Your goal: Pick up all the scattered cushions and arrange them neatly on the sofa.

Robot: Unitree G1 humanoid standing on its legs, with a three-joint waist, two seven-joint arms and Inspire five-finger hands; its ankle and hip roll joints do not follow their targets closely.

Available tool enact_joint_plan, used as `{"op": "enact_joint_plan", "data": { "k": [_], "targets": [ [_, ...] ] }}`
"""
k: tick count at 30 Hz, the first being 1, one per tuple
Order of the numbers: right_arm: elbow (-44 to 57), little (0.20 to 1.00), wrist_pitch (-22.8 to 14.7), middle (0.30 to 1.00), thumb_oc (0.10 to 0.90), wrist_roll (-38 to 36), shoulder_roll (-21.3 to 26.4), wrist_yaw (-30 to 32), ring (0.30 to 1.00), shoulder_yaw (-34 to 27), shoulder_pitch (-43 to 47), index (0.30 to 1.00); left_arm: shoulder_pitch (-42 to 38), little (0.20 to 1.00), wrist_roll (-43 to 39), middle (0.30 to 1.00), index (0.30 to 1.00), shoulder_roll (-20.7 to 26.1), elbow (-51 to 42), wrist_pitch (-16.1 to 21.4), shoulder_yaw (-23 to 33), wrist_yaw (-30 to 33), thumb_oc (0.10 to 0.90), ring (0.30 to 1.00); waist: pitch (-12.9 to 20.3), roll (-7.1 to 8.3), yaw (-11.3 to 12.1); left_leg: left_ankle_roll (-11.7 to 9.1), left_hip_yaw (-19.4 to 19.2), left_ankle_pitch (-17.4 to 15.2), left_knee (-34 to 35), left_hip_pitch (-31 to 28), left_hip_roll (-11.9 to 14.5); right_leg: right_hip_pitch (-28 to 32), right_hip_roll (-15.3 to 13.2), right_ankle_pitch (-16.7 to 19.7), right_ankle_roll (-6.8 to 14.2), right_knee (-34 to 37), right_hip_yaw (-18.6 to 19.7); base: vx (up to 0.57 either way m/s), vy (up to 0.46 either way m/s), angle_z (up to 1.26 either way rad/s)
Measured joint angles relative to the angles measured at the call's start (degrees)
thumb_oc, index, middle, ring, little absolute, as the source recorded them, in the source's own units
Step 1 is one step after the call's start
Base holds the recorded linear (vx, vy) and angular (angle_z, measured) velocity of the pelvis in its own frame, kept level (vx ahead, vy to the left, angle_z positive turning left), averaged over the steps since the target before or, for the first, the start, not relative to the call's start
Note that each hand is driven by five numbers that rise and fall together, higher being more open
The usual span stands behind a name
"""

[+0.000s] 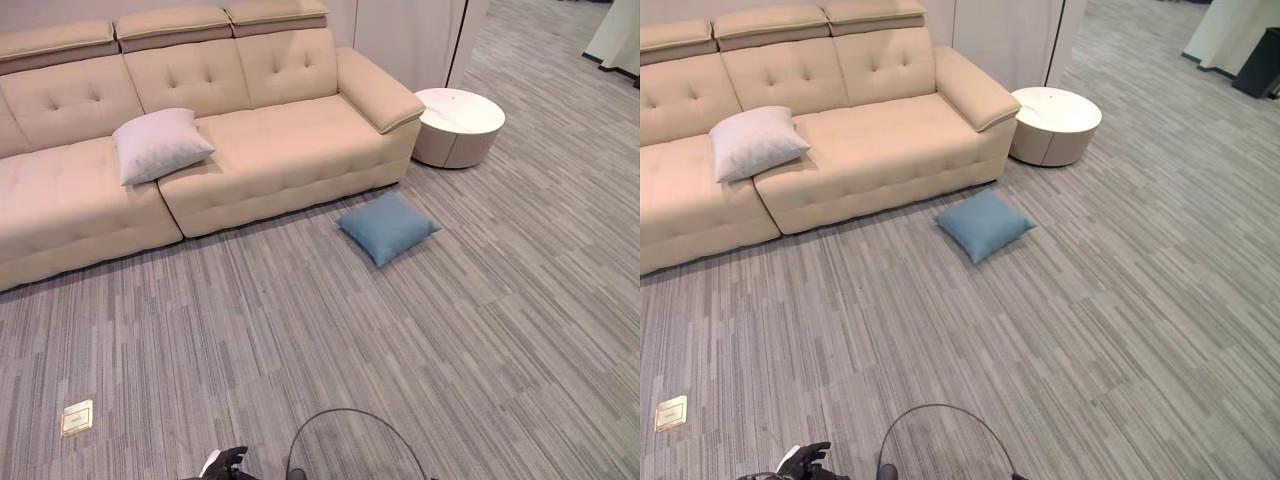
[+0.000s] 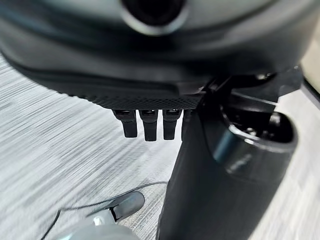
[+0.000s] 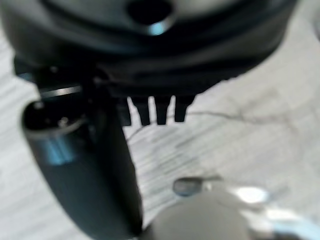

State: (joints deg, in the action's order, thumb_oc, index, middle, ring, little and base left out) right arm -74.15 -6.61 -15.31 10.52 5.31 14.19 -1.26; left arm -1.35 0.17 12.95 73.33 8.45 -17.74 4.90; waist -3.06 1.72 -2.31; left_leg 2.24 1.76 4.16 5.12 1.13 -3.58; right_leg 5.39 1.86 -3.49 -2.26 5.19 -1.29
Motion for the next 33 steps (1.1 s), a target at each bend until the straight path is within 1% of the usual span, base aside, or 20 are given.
{"op": "enact_joint_plan", "data": {
  "k": [2, 9, 14, 17, 18, 19, 20, 21, 22, 23, 24, 25, 26, 27, 28, 29, 30, 31, 32, 33],
  "targets": [
    [0.26, 0.9, 0.26, 0.9, 0.8, 1.53, 0.01, -0.11, 0.9, -0.19, 0.65, 0.9, -0.27, 0.9, -0.03, 0.9, 0.9, -0.14, 0.52, -0.11, 0.31, 0.12, 0.8, 0.9, -0.01, 0.02, 0.0, 0.0, 0.0, 0.0, 0.0, 0.0, -0.02, 0.0, -0.01, 0.0, 0.0, 0.0, 0.0, 0.0, 0.0, 0.0],
    [0.14, 0.9, 1.14, 0.9, 0.8, 1.54, -0.02, -0.1, 0.9, -0.2, 0.78, 0.9, -0.91, 0.9, 0.39, 0.9, 0.9, -0.33, 0.86, -0.52, -0.32, 0.53, 0.8, 0.9, -0.09, 0.07, -0.1, 0.0, -0.07, 0.0, -0.01, -0.17, 0.02, 0.12, 0.01, 0.0, 0.0, 0.0, 0.06, 0.0, 0.0, 0.0],
    [0.16, 0.9, 1.27, 0.9, 0.8, 1.57, -0.02, -0.15, 0.9, -0.22, 0.82, 0.9, -1.87, 0.9, 4.61, 0.9, 0.9, -0.35, 0.14, -1.27, -2.9, 0.46, 0.8, 0.9, -0.17, 0.09, -0.22, 0.0, -0.49, 0.0, 0.0, -0.22, 0.08, 0.12, 0.0, -0.03, 0.06, 0.01, 0.21, 0.01, -0.02, -0.01],
    [0.22, 0.9, 1.59, 0.9, 0.8, 1.57, 0.07, -0.3, 0.9, -1.18, 1.13, 0.9, -3.01, 0.9, 6.83, 0.9, 0.9, -0.27, -0.53, -1.28, -6.84, 0.39, 0.8, 0.9, -0.84, -0.34, -0.38, 0.0, -0.55, 0.0, 0.0, -0.22, 0.1, 0.09, 0.01, 0.02, 0.05, 0.0, 0.19, -0.02, -0.052, -0.02],
    [0.23, 0.9, 1.64, 0.9, 0.8, 1.56, 0.16, -0.33, 0.9, -1.21, 1.31, 0.9, -3.7, 0.9, 7.11, 0.9, 0.9, -0.36, -0.77, -1.31, -6.97, 0.28, 0.8, 0.9, -1.13, -0.45, -0.55, 0.0, -0.65, 0.0, 0.0, -0.25, 0.13, -0.03, 0.01, 0.03, 0.06, -0.22, 0.29, -0.13, -0.067, -0.16],
    [0.39, 0.9, 1.66, 0.9, 0.8, 1.56, 0.69, -0.65, 0.9, -1.22, 2.36, 0.9, -4.13, 0.9, 7.83, 0.9, 0.9, -0.48, -1.31, -1.33, -8.36, 0.2, 0.8, 0.9, -2.39, -1.22, -0.67, 0.03, -1.42, 0.02, -0.01, -0.27, 0.91, -2.06, 0.51, -0.36, 0.59, -3.6, 0.34, -0.11, -0.026, -0.37],
    [0.48, 0.9, 1.66, 0.9, 0.8, 1.55, 1.22, -0.86, 0.9, -1.27, 3.49, 0.9, -4.66, 0.9, 7.86, 0.9, 0.9, -0.33, -1.65, -1.25, -8.77, 0.16, 0.8, 0.9, -3.6, -2.07, -0.63, 0.03, -2.47, 0.02, -0.03, -0.3, 1.8, -4.18, 1.0, -1.15, 2.03, -7.17, -0.17, -0.12, -0.041, -0.58],
    [0.99, 0.9, 1.63, 0.9, 0.8, 1.55, 1.48, -0.91, 0.9, -1.47, 4.33, 0.9, -5.14, 0.9, 7.86, 0.9, 0.9, -0.22, -2.14, -1.21, -8.57, -0.04, 0.8, 0.9, -4.5, -2.35, -0.59, 0.04, -3.5, 0.02, -0.04, -0.22, 2.29, -6.14, 1.01, -2.36, 3.6, -10.21, -0.8, -0.13, -0.107, -0.7],
    [1.6, 0.9, 1.56, 0.9, 0.8, 1.52, 1.46, -0.92, 0.9, -1.82, 5.45, 0.9, -6.13, 0.9, 7.8, 0.9, 0.9, -0.2, -1.76, -1.48, -8.63, -0.29, 0.8, 0.9, -5.5, -2.37, -0.72, 0.13, -5.24, 0.04, -0.06, -0.11, 2.66, -8.16, 0.22, -4.38, 4.87, -12.98, -3.62, -0.13, -0.108, -0.81],
    [1.87, 0.9, 1.68, 0.9, 0.8, 1.52, 1.5, -0.95, 0.9, -2.38, 6.11, 0.9, -5.97, 0.9, 7.73, 0.9, 0.9, -0.26, -1.67, -1.4, -8.4, -0.27, 0.8, 0.9, -5.79, -2.54, -0.12, 0.84, -8.33, -0.04, -0.01, 0.67, 3.43, -9.98, -0.72, -5.86, 4.87, -15.93, -8.7, -0.04, -0.169, -1.2],
    [2.81, 0.9, 1.43, 0.9, 0.8, 1.52, 1.52, -0.86, 0.9, -2.65, 6.42, 0.9, -6.04, 0.9, 7.68, 0.9, 0.9, -0.3, -1.73, -1.27, -7.63, -0.15, 0.8, 0.9, -5.89, -3.19, 1.3, 1.58, -10.91, -0.92, -0.04, 1.63, 4.5, -12.27, -3.56, -5.93, 4.58, -18.58, -17.52, 0.14, -0.232, -1.23],
    [3.14, 0.9, 0.94, 0.9, 0.8, 1.52, 1.43, -0.93, 0.9, -2.76, 6.4, 0.9, -5.96, 0.9, 7.73, 0.9, 0.9, -0.27, -1.65, -1.3, -6.18, -0.18, 0.8, 0.9, -6.1, -3.17, 1.34, 1.14, -11.53, -1.4, -0.06, 1.4, 4.63, -12.39, -5.72, -5.72, 4.61, -18.4, -19.09, 0.14, -0.231, -0.96],
    [3.03, 0.9, 1.14, 0.9, 0.8, 1.54, 1.38, -1.07, 0.9, -3.12, 6.18, 0.9, -6.05, 0.9, 7.8, 0.9, 0.9, -0.05, -0.71, -1.35, -5.57, -0.22, 0.8, 0.9, -6.07, -2.48, 0.42, 0.42, -11.91, -1.46, -0.1, 0.98, 4.33, -10.8, -7.38, -5.13, 4.85, -16.23, -18.36, 0.25, -0.384, -0.47],
    [2.41, 0.9, 1.73, 0.9, 0.8, 1.59, 1.29, -1.05, 0.9, -3.46, 6.2, 0.9, -5.96, 0.9, 7.81, 0.9, 0.9, 0.12, 0.41, -1.38, -4.67, -0.34, 0.8, 0.9, -6.07, -1.88, 0.42, -0.46, -12.6, -1.23, -0.1, 0.2, 4.36, -9.43, -8.35, -4.37, 6.09, -13.89, -16.52, 0.14, -0.233, -0.37],
    [1.56, 0.9, 1.8, 0.9, 0.8, 1.89, 1.52, -1.19, 0.9, -3.48, 5.35, 0.9, -5.62, 0.9, 7.82, 0.9, 0.9, 0.34, 1.64, -1.44, -3.45, -0.26, 0.8, 0.9, -6.17, -1.89, 0.03, -1.66, -13.71, -1.51, -0.2, -0.9, 5.52, -8.44, -6.89, -4.37, 5.82, -13.15, -15.7, 0.25, -0.489, -0.47],
    [0.76, 0.9, 1.85, 0.9, 0.8, 2.18, 1.45, -1.22, 0.9, -3.49, 5.41, 0.9, -5.43, 0.9, 7.81, 0.9, 0.9, 0.87, 2.93, -1.55, -2.17, -0.31, 0.8, 0.9, -5.94, -1.39, 0.24, -2.05, -14.12, -1.82, -0.86, -1.68, 6.11, -7.37, -6.19, -4.18, 4.96, -12.61, -15.08, 0.11, -0.256, -0.5],
    [0.29, 0.9, 1.91, 0.9, 0.8, 2.25, 2.05, -1.41, 0.9, -4.02, 4.46, 0.9, -5.47, 0.9, 7.86, 0.9, 0.9, 1.39, 4.05, -2.23, -2.18, -0.3, 0.8, 0.9, -5.8, -1.36, -0.27, -3.91, -14.29, -2.29, -2.41, -2.16, 7.76, -6.65, -4.27, -4.56, 4.28, -12.42, -14.5, 0.17, -0.425, -0.53],
    [0.35, 0.9, 2.03, 0.9, 0.8, 2.5, 2.27, -1.45, 0.9, -3.84, 4.39, 0.9, -5.34, 0.9, 7.88, 0.9, 0.9, 2.28, 4.32, -2.43, -1.66, -0.56, 0.8, 0.9, -5.45, -0.65, 0.12, -3.83, -14.21, -3.33, -4.58, -1.8, 8.31, -6.33, -4.23, -4.53, 3.32, -11.96, -13.88, 0.07, -0.348, -0.43],
    [0.32, 0.9, 1.95, 0.9, 0.8, 2.82, 2.54, -1.48, 0.9, -3.95, 4.4, 0.9, -5.23, 0.9, 7.87, 0.9, 0.9, 2.7, 4.42, -2.79, -1.68, -0.52, 0.8, 0.9, -5.42, -0.28, -0.33, -3.83, -13.95, -3.44, -6.55, -1.21, 8.88, -5.88, -3.83, -4.38, 3.03, -11.85, -13.31, 0.08, -0.605, -0.51],
    [0.35, 0.9, 2.09, 0.9, 0.8, 2.94, 2.97, -1.48, 0.9, -4.29, 4.45, 0.9, -5.17, 0.9, 7.89, 0.9, 0.9, 3.34, 4.29, -2.6, -1.69, -0.45, 0.8, 0.9, -5.13, 1.0, 0.11, -3.78, -13.49, -3.53, -12.81, 1.3, 9.6, -6.06, -3.63, -4.27, 2.11, -12.01, -12.25, 0.06, -0.556, -0.5]
  ]
}}
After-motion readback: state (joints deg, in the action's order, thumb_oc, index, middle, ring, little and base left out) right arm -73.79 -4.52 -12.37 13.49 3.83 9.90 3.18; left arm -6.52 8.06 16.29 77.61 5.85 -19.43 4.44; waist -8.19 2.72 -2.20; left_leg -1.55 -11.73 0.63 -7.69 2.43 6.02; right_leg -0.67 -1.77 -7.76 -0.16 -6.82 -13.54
